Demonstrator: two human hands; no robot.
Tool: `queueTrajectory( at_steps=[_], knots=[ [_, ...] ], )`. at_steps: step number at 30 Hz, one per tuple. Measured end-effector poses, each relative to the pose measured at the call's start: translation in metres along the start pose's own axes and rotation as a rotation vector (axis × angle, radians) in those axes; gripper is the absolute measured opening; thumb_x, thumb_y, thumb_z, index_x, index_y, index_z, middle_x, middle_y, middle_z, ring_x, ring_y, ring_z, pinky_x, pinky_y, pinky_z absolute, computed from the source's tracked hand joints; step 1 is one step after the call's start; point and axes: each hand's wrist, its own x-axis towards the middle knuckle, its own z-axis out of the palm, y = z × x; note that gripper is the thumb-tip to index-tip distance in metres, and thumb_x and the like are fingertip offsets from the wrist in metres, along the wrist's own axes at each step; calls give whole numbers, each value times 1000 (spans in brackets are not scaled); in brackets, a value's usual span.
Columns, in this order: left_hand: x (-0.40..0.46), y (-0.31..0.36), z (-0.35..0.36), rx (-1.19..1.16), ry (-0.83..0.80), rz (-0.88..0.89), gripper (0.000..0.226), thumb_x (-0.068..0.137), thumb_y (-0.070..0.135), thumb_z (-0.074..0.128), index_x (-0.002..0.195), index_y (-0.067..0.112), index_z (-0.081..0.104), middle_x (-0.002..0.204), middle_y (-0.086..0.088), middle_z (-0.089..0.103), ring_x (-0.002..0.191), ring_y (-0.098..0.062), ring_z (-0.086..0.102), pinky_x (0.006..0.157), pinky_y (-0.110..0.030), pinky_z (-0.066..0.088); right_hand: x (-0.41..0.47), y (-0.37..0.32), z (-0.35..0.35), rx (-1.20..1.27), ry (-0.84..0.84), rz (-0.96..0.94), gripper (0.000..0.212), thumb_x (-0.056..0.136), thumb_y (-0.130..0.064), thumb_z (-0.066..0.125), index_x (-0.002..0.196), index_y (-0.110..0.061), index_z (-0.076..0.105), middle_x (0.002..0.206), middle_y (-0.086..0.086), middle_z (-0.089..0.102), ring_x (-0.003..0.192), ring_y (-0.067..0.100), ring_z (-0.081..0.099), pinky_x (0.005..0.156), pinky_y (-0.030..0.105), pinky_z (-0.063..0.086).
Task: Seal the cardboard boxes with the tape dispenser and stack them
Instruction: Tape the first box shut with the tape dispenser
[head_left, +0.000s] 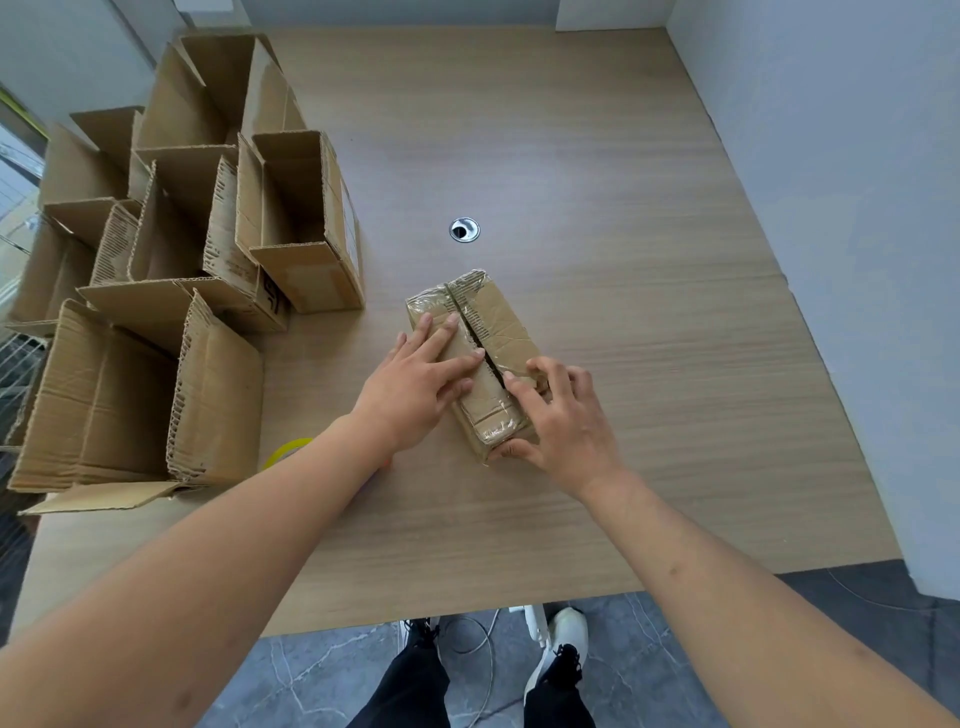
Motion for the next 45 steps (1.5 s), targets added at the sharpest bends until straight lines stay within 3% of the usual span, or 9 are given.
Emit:
queueTrajectory(
  at_steps=[6, 9, 12, 14, 20, 28, 45],
  knots=[
    [4, 3, -8, 81, -46, -5, 49, 105, 52, 40, 153, 46, 39, 171, 5, 7, 158, -30, -1, 127, -47, 5, 13, -16, -13, 115, -136, 185, 115, 49, -96, 63, 143, -33, 42, 149, 4, 29, 133, 29, 36, 111, 47, 36],
    [3, 3, -15, 89, -15, -3, 51, 104, 43, 51, 154, 37, 42, 168, 1, 22, 156, -32, 14, 126, -49, 10, 32, -34, -10, 114, -187, 256, 122, 55, -87, 66, 157, -40, 18, 166, 5, 9, 147, 34, 23, 115, 51, 32],
    [0, 0, -26, 54, 110, -15, 51, 96, 20, 59, 146, 24, 54, 149, -3, 51, 140, -32, 45, 122, -53, 23, 42, -49, -9, 77, -248, 304, 112, 60, -76, 67, 155, -49, 14, 168, 1, -2, 137, 37, 33, 111, 48, 36],
    [-2, -2, -34, 59, 156, -55, 47, 96, 21, 58, 143, 19, 56, 143, -6, 55, 131, -33, 51, 119, -53, 28, 45, -56, -13, 70, -252, 331, 106, 61, -74, 66, 153, -53, 18, 167, 2, 0, 130, 37, 39, 108, 47, 38],
    [-11, -4, -61, 120, 123, -75, 58, 99, 32, 54, 152, 13, 42, 152, -9, 46, 139, -32, 43, 121, -49, 28, 48, -79, -44, 117, -219, 422, 94, 59, -75, 62, 147, -53, 35, 166, -5, 13, 131, 33, 41, 109, 43, 40],
    [-11, 30, -107, 208, 92, -15, 60, 105, 46, 39, 157, 17, 32, 164, -8, 29, 151, -30, 28, 124, -46, 24, 34, -73, -116, 97, -145, 509, 100, 54, -80, 55, 148, -52, 37, 164, -6, 19, 127, 33, 44, 109, 44, 40],
    [27, 232, -85, 206, 136, -66, 60, 107, 45, 37, 160, 21, 26, 167, -5, 23, 154, -29, 21, 124, -42, 20, -48, 75, -230, 90, -33, 470, 98, 56, -78, 56, 148, -49, 40, 160, -5, 25, 127, 32, 45, 106, 44, 40]
  ],
)
